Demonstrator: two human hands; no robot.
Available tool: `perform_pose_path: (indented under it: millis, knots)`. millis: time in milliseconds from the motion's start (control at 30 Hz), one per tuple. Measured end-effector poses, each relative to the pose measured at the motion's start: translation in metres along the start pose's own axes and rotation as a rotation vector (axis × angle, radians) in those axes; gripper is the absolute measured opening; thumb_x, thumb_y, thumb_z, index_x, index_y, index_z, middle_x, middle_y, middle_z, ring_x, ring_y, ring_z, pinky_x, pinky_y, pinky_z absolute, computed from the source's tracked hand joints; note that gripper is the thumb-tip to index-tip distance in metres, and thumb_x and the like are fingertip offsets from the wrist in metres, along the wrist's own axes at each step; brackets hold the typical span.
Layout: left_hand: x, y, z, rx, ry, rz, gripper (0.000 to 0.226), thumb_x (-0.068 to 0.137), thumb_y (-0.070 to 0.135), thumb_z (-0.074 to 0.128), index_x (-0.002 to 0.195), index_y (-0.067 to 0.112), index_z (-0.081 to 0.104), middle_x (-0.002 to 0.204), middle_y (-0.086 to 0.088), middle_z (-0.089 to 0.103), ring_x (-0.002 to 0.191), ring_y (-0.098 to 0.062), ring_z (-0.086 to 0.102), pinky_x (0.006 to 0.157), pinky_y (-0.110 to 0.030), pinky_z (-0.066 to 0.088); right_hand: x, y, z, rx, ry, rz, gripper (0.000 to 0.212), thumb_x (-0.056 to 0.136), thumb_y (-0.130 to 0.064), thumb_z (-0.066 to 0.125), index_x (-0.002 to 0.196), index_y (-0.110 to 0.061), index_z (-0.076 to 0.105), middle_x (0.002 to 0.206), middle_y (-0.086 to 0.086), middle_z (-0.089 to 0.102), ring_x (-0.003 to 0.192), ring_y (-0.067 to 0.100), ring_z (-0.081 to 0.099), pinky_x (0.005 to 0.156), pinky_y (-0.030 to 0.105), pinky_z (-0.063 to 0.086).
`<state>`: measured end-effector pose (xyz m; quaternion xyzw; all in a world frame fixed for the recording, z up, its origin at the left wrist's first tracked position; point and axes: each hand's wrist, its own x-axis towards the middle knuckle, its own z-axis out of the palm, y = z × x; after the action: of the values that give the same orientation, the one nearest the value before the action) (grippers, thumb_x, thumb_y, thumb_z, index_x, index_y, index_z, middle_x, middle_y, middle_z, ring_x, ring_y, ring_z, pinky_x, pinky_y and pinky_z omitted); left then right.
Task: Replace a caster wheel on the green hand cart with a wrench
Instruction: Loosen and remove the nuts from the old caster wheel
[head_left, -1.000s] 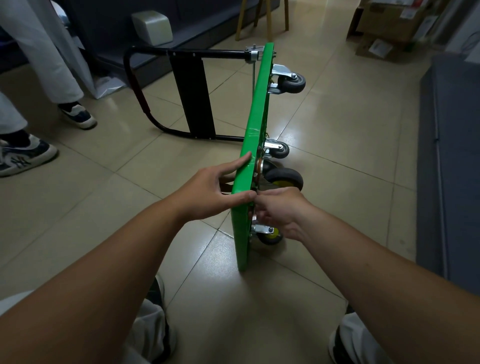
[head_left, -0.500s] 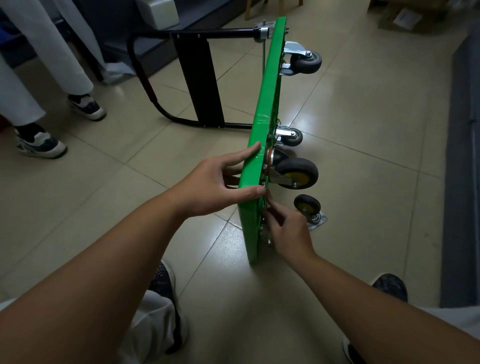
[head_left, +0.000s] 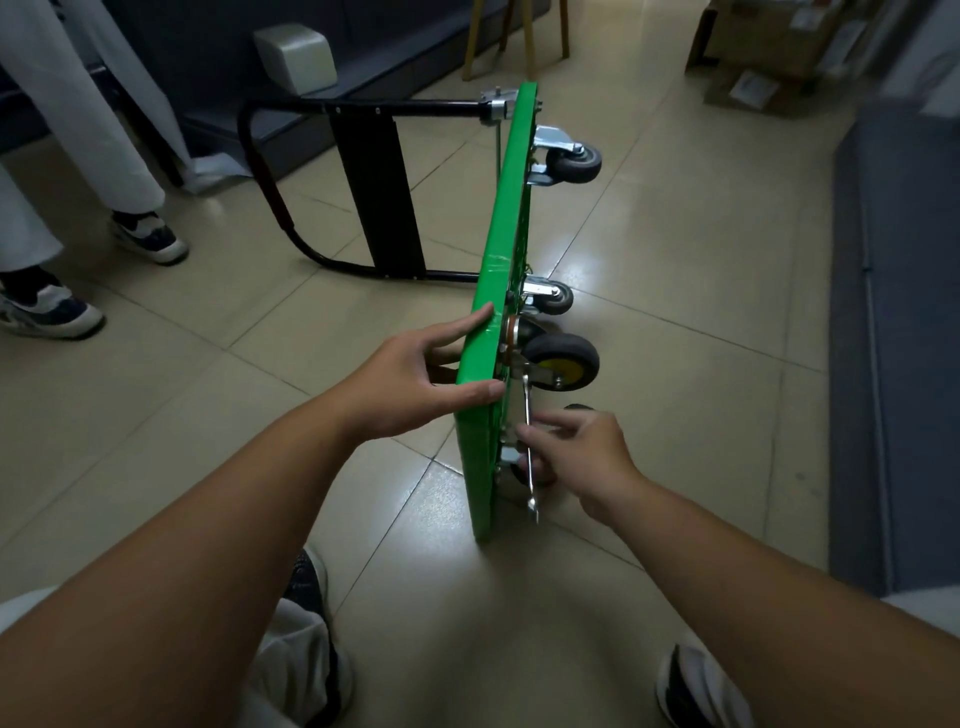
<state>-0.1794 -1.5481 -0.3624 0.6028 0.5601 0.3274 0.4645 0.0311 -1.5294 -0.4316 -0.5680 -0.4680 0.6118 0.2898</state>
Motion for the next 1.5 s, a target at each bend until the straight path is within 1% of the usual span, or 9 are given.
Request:
perform_pose_path:
  millis: [133, 267, 433, 600, 767, 1000, 1200, 1400, 1500]
  knots:
    - [-0.006, -0.002, 0.002, 0.021, 0.009, 0.013, 0.081, 0.083, 0.043, 0.071, 0.153, 0.048, 0.033, 0.156, -0.004, 0.045, 0.125, -0.009, 0.056, 0.082, -0.018, 0.058, -0.007, -0.031, 0.005, 0.134, -0.026, 0.123, 0.034, 0.091, -0.002, 0.069, 0.124, -0.002, 0.064, 0.075, 0.017, 0.07, 0.059, 0.021, 0.062, 0.056, 0.025, 0.053]
    - [-0.005, -0.002, 0.004, 0.0, 0.037, 0.024, 0.06, 0.096, 0.05, 0.049, 0.154, 0.041, 0.038, 0.156, -0.003, 0.046, 0.129, -0.013, 0.054, 0.086, -0.012, 0.054, -0.003, -0.036, 0.01, 0.187, -0.033, 0.184, 0.025, 0.091, -0.003, 0.069, 0.115, 0.003, 0.068, 0.076, 0.017, 0.071, 0.059, 0.02, 0.064, 0.081, 0.04, 0.059]
    - [-0.003, -0.005, 0.002, 0.001, 0.017, 0.037, 0.058, 0.097, 0.054, 0.032, 0.153, 0.042, 0.039, 0.154, 0.002, 0.046, 0.13, -0.016, 0.055, 0.09, -0.016, 0.055, -0.003, -0.056, 0.01, 0.188, -0.1, 0.203, 0.02, 0.094, -0.008, 0.066, 0.111, 0.003, 0.069, 0.068, 0.01, 0.067, 0.056, 0.014, 0.06, 0.073, 0.032, 0.054]
    - [-0.002, -0.005, 0.003, 0.046, 0.016, 0.035, 0.06, 0.097, 0.055, 0.031, 0.155, 0.04, 0.036, 0.16, -0.001, 0.041, 0.131, -0.016, 0.053, 0.093, -0.019, 0.054, 0.008, -0.061, 0.015, 0.153, -0.099, 0.263, 0.021, 0.094, -0.007, 0.066, 0.112, 0.003, 0.067, 0.076, 0.013, 0.071, 0.059, 0.016, 0.063, 0.092, 0.038, 0.052]
    - [-0.004, -0.003, 0.003, 0.065, 0.037, 0.011, 0.056, 0.099, 0.05, 0.046, 0.154, 0.044, 0.036, 0.157, -0.001, 0.044, 0.135, -0.018, 0.052, 0.093, -0.018, 0.055, 0.011, -0.058, 0.025, 0.143, -0.095, 0.263, 0.02, 0.095, -0.012, 0.066, 0.111, 0.001, 0.068, 0.098, 0.017, 0.074, 0.081, 0.022, 0.059, 0.099, 0.039, 0.051]
    - [-0.008, 0.0, 0.003, 0.077, 0.008, 0.019, 0.093, 0.077, 0.042, 0.077, 0.156, 0.045, 0.029, 0.157, -0.001, 0.044, 0.136, -0.019, 0.053, 0.098, -0.029, 0.056, 0.0, -0.023, 0.018, -0.018, -0.037, 0.081, 0.023, 0.094, -0.012, 0.068, 0.117, -0.012, 0.07, 0.096, 0.011, 0.074, 0.055, 0.007, 0.066, 0.054, 0.021, 0.052]
    - [-0.005, 0.003, 0.001, 0.082, 0.013, 0.011, 0.091, 0.076, 0.037, 0.08, 0.153, 0.046, 0.032, 0.154, -0.002, 0.048, 0.132, -0.017, 0.056, 0.095, -0.03, 0.058, 0.015, 0.024, 0.018, -0.184, 0.022, -0.22, 0.032, 0.095, -0.019, 0.067, 0.127, -0.023, 0.067, 0.105, -0.012, 0.074, 0.093, 0.002, 0.069, 0.077, 0.018, 0.057]
    - [-0.003, 0.001, -0.002, 0.053, 0.006, 0.001, 0.093, 0.075, 0.037, 0.081, 0.154, 0.045, 0.034, 0.153, 0.001, 0.049, 0.127, -0.009, 0.06, 0.094, -0.034, 0.059, 0.053, 0.043, 0.018, -0.35, -0.03, -0.293, 0.032, 0.094, -0.016, 0.068, 0.122, -0.029, 0.07, 0.106, -0.014, 0.073, 0.095, -0.003, 0.066, 0.083, 0.02, 0.055]
    - [-0.002, 0.0, -0.002, 0.053, 0.001, -0.006, 0.093, 0.075, 0.038, 0.081, 0.154, 0.046, 0.034, 0.154, 0.0, 0.048, 0.129, -0.01, 0.058, 0.095, -0.035, 0.059, 0.067, 0.048, 0.014, -0.437, -0.021, -0.283, 0.03, 0.095, -0.011, 0.065, 0.121, -0.024, 0.072, 0.109, -0.009, 0.073, 0.088, -0.006, 0.064, 0.078, 0.009, 0.05]
